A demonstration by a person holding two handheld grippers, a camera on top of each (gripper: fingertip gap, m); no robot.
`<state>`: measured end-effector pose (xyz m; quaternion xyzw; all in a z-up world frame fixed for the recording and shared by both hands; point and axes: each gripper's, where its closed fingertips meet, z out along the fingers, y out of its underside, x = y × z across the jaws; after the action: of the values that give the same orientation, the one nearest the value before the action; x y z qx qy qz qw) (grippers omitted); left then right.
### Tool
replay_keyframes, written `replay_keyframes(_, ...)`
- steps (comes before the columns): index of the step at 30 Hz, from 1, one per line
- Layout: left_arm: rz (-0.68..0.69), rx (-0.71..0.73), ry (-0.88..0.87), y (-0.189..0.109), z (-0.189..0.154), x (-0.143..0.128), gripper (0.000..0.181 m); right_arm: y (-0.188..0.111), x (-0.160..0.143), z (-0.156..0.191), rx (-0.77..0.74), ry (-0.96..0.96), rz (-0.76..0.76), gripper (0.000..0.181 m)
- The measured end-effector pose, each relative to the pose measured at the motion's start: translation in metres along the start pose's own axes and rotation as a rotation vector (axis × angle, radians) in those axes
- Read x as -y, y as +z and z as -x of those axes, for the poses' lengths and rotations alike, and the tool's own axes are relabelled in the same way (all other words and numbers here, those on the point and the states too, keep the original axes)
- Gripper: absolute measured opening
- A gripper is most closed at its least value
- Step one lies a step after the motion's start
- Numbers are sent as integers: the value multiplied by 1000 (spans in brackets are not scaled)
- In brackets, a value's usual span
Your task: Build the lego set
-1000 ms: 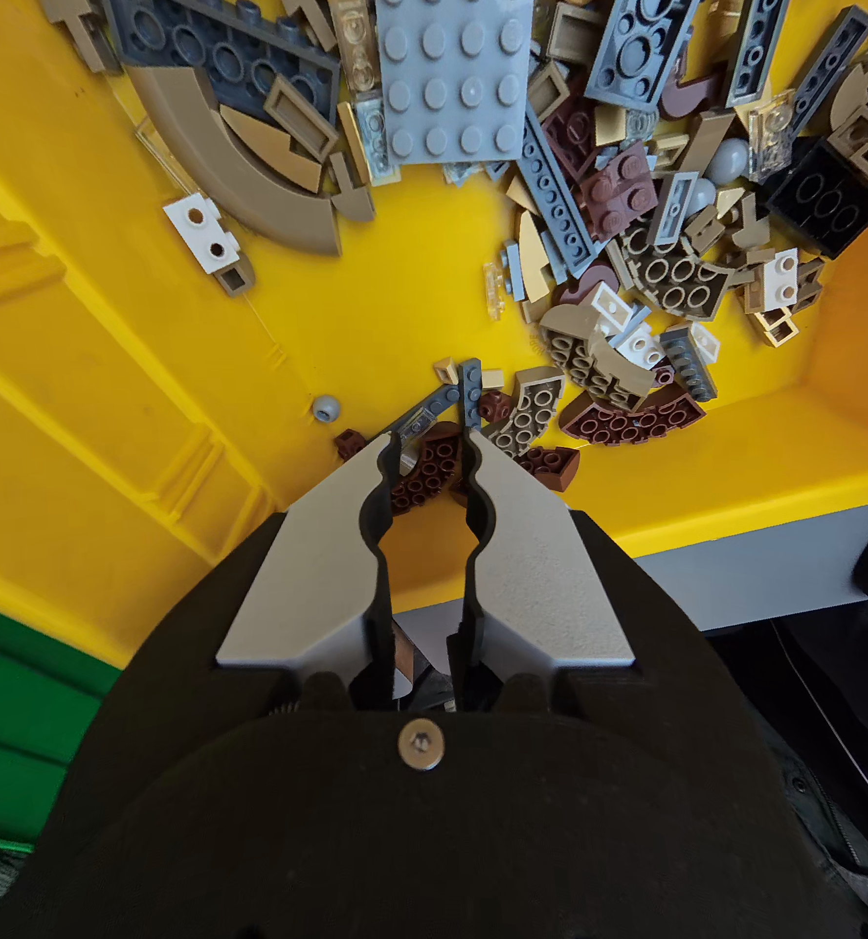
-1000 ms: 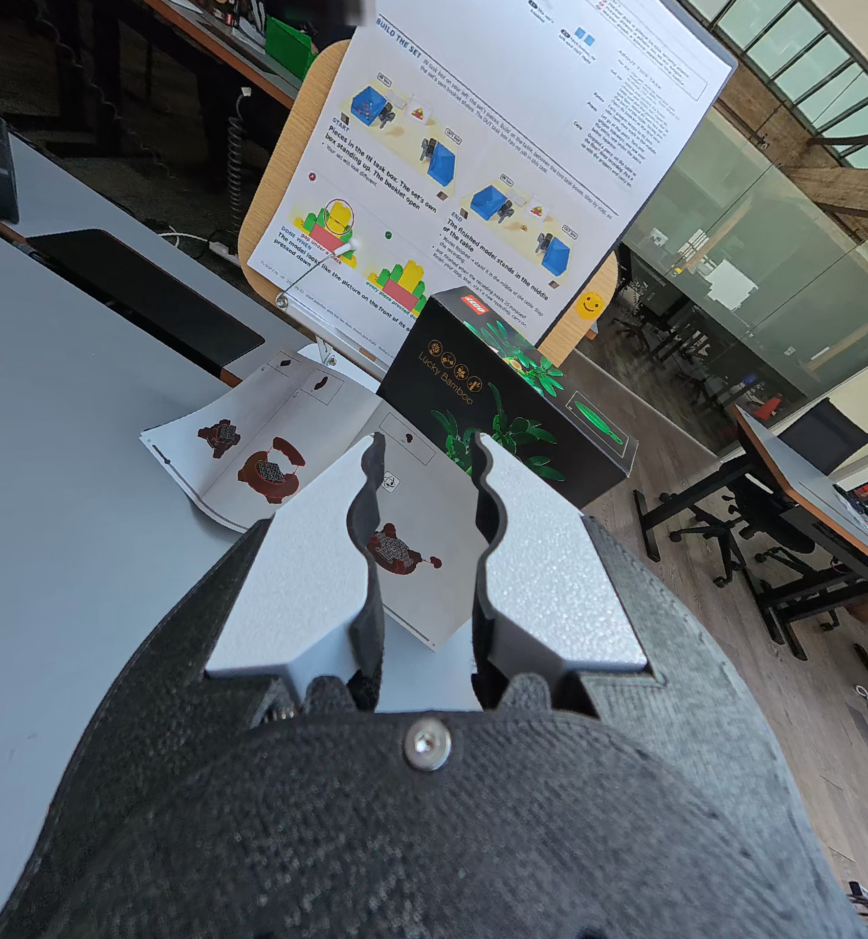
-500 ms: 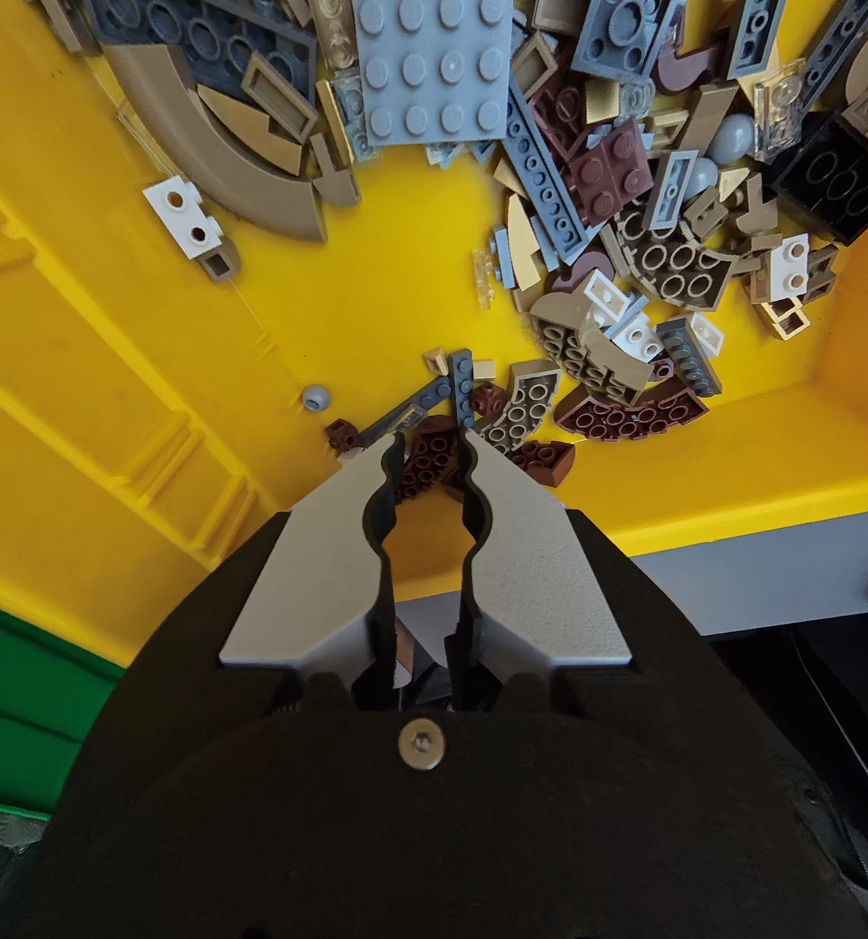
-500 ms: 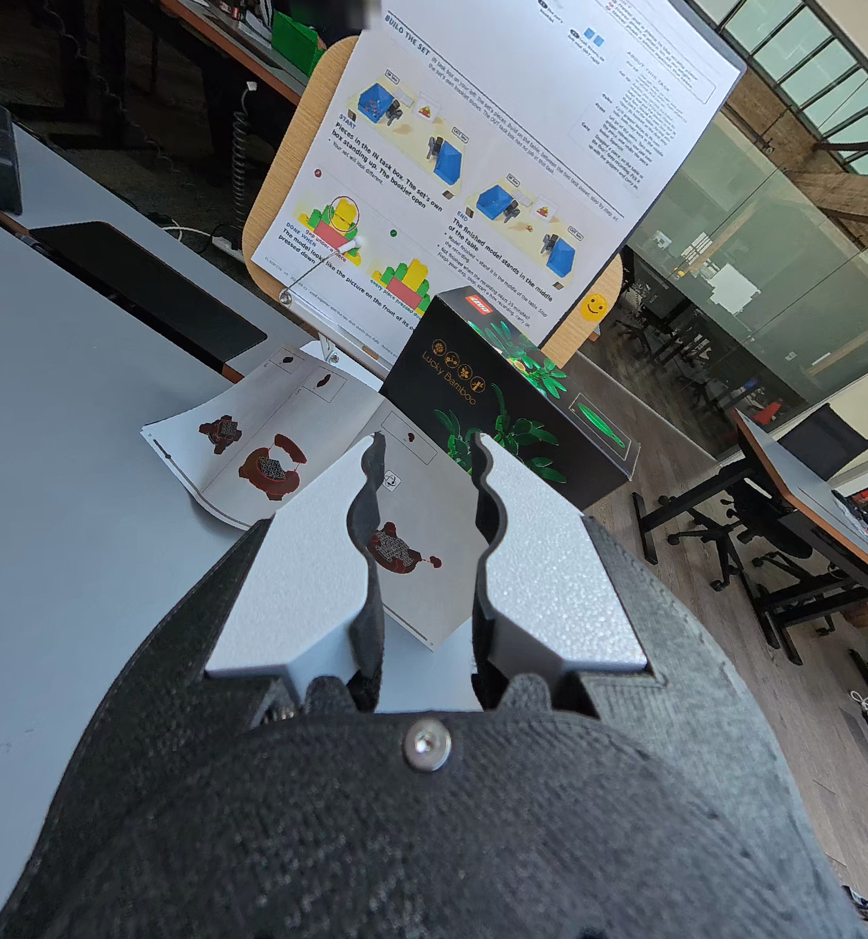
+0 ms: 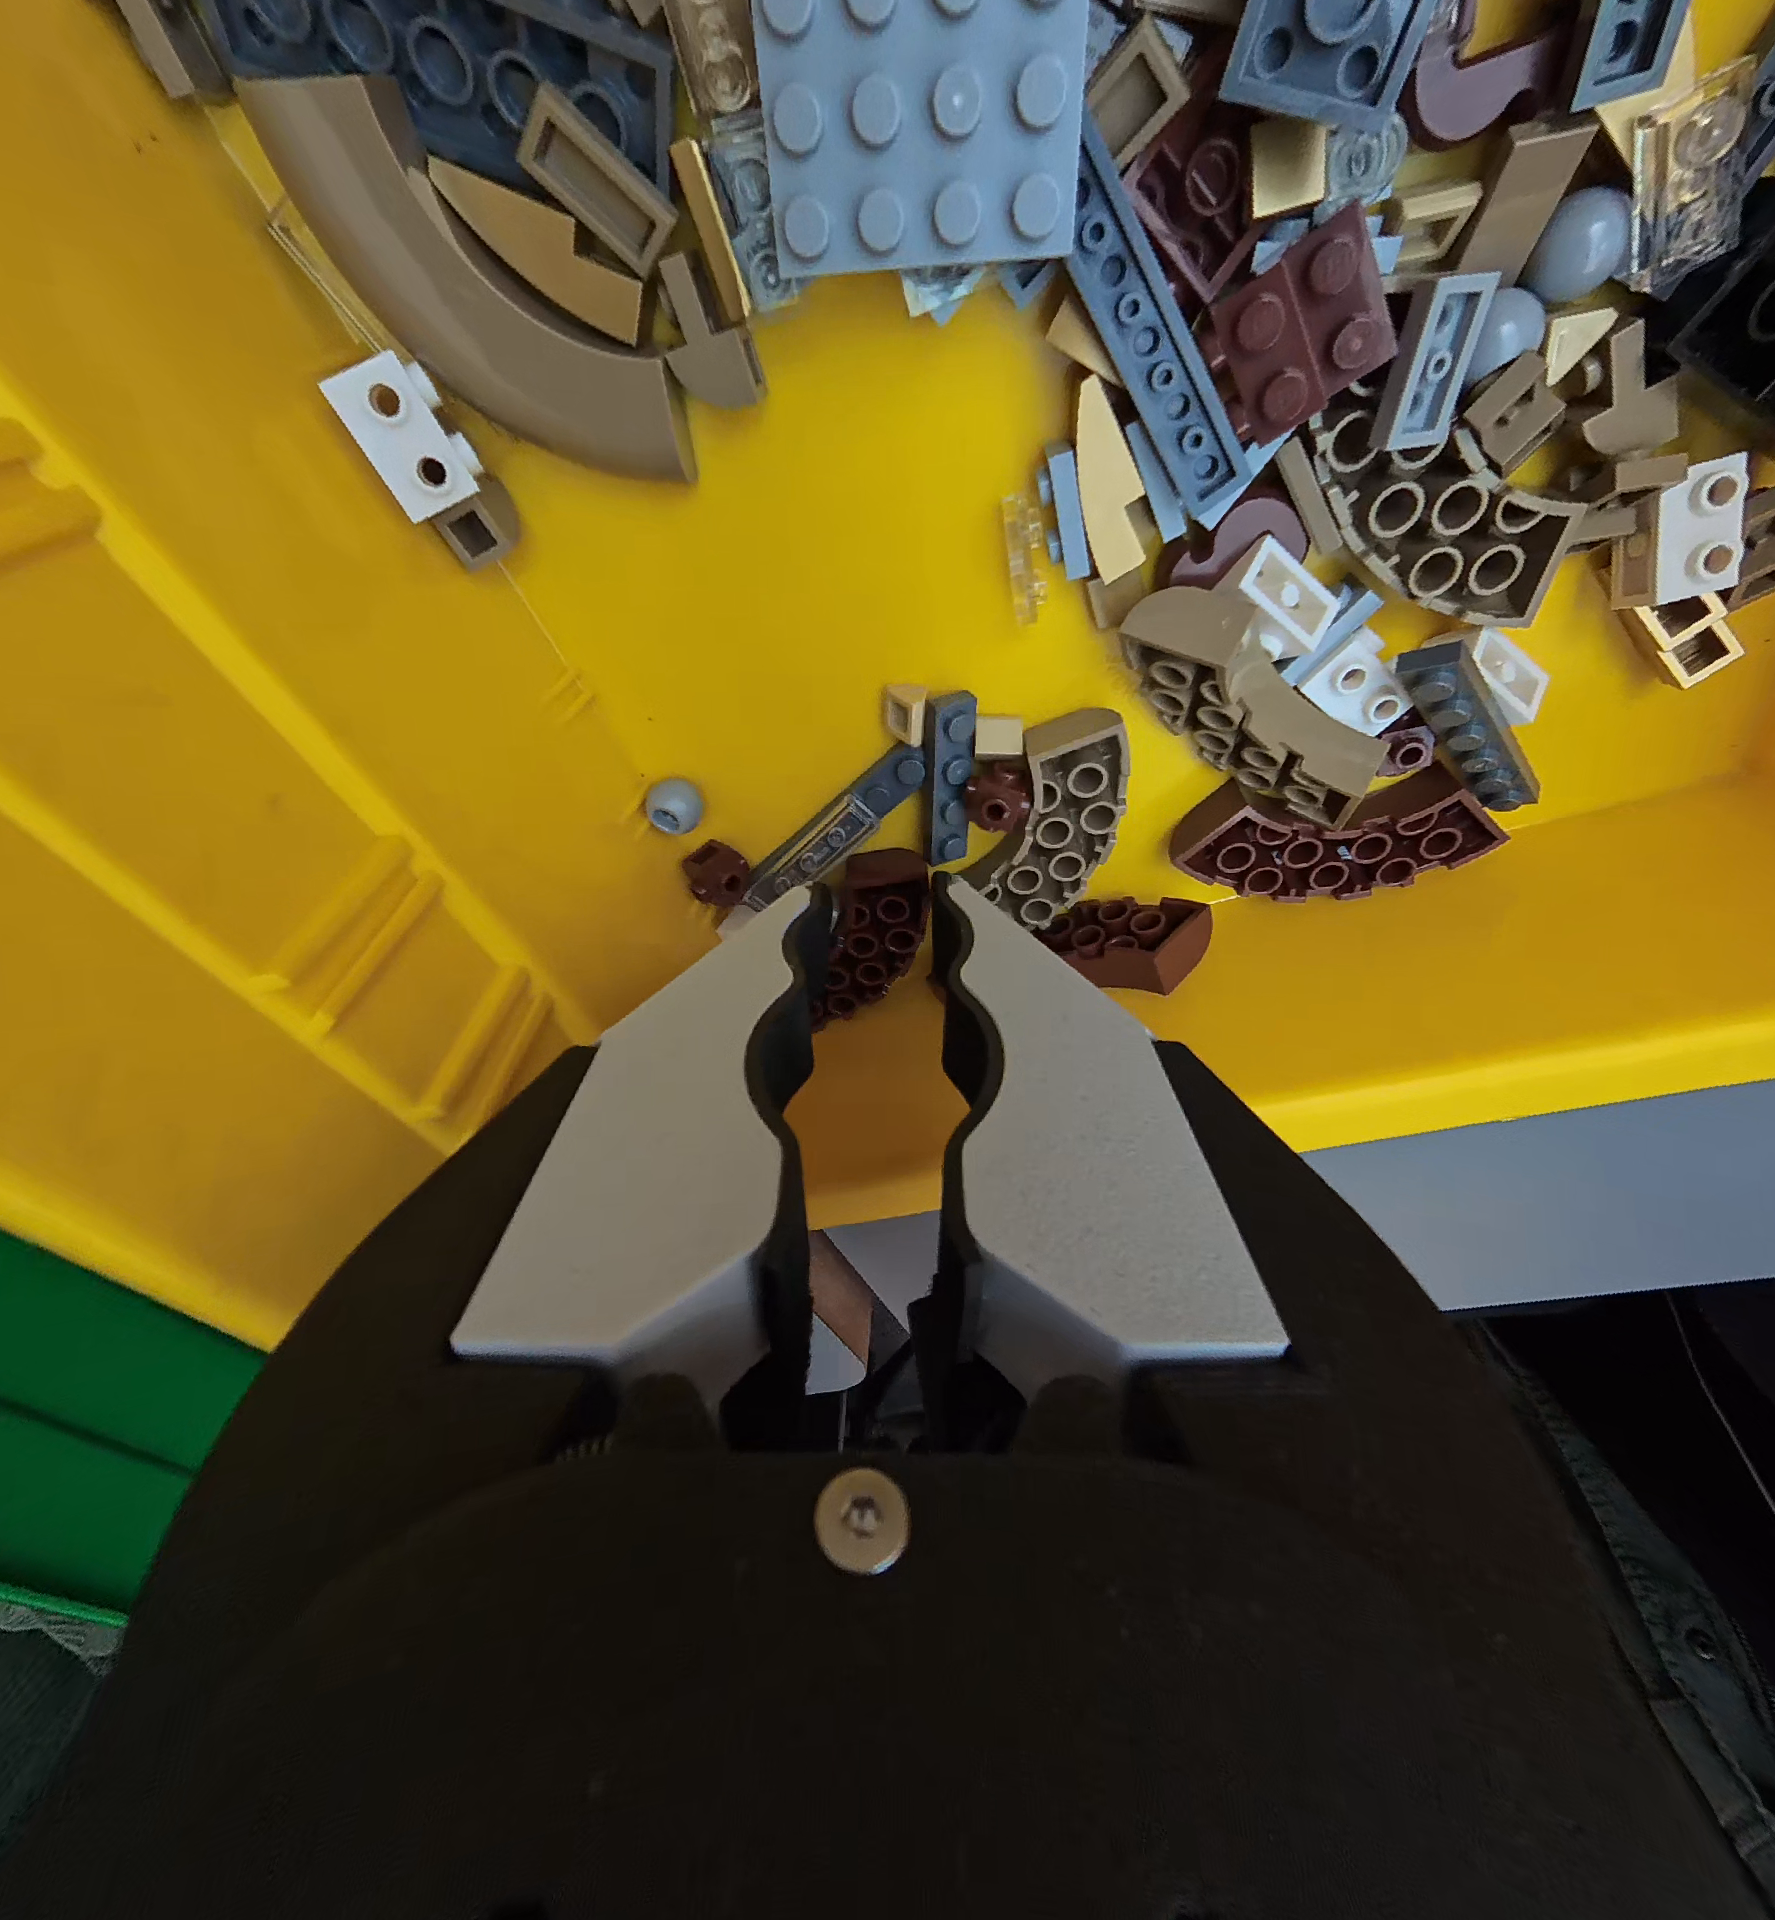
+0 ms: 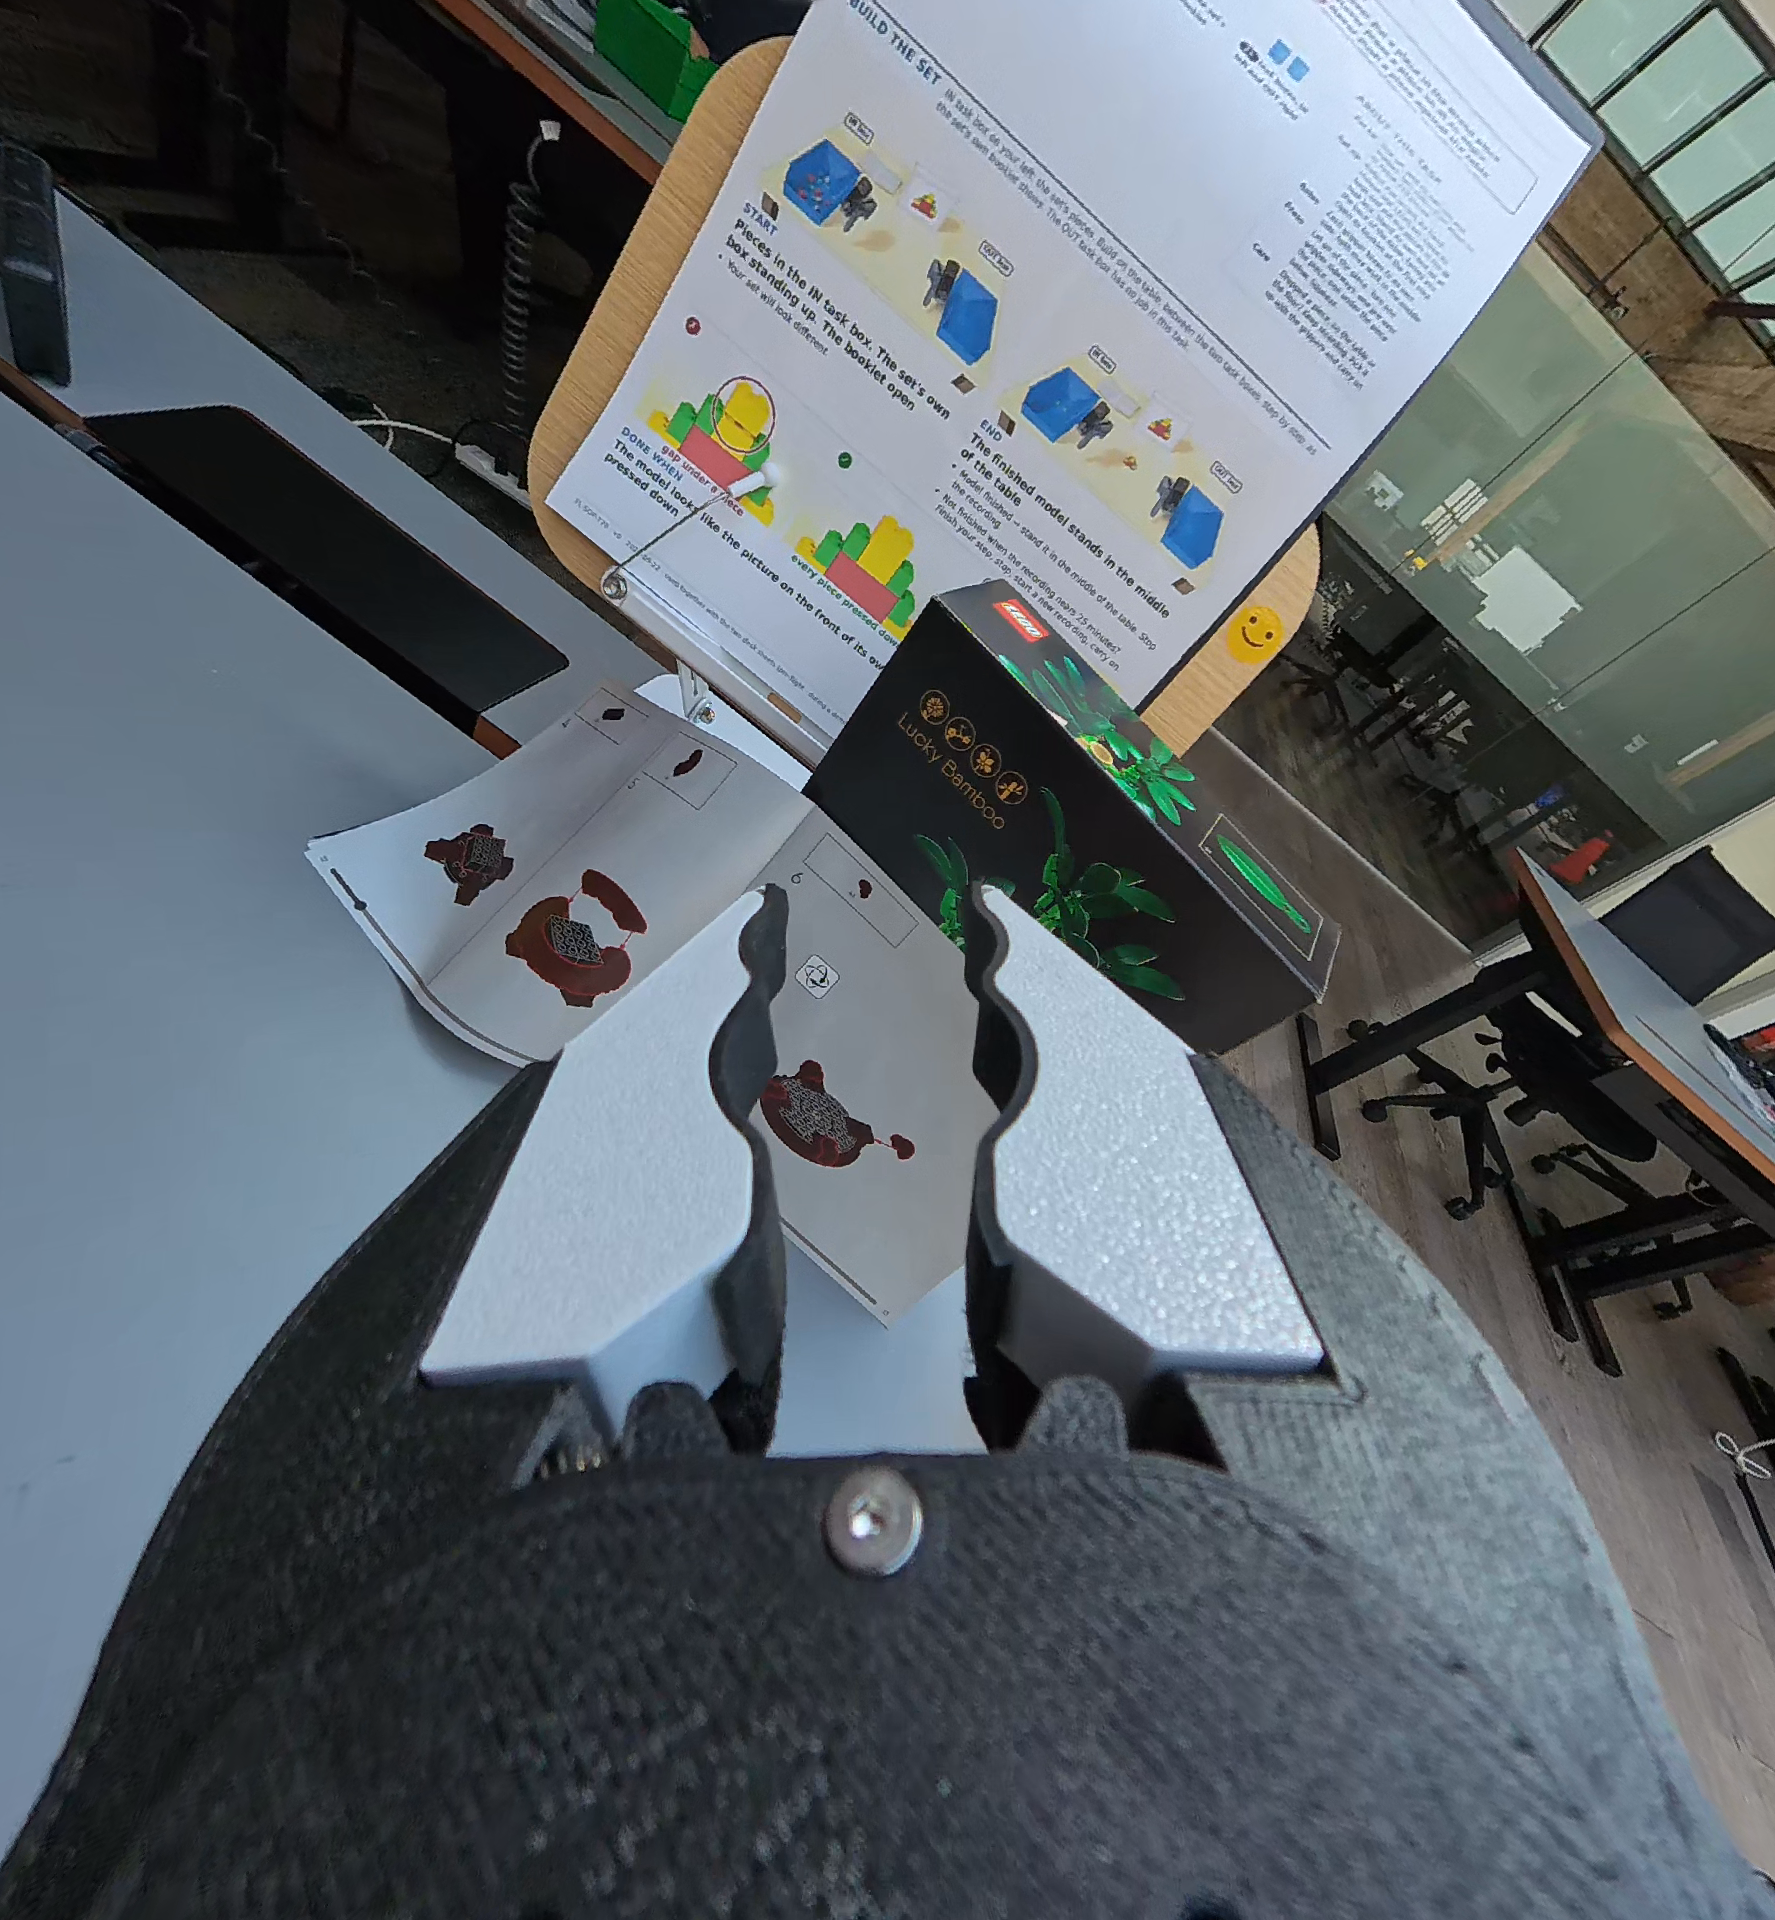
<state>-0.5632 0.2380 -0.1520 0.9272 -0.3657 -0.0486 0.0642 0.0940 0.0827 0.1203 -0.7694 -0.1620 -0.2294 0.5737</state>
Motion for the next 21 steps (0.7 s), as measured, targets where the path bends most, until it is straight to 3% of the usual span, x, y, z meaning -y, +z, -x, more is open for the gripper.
replay_keyframes(9, 31, -24, 4, 2, -1, 0, 14, 0, -1, 1, 4, -7, 6, 33)
replay_keyframes(13, -22, 3, 15, -23, -3, 2, 14, 0, -1, 0, 4, -6, 4, 33)
replay_keyframes(17, -289, -12, 38, -80, -31, 25, 14, 0, 1, 1, 5, -8, 0, 33)
replay_keyframes(21, -782, -303, 180, -175, -133, 57, 14, -1, 25, 22, 65, -19, -86, 33)
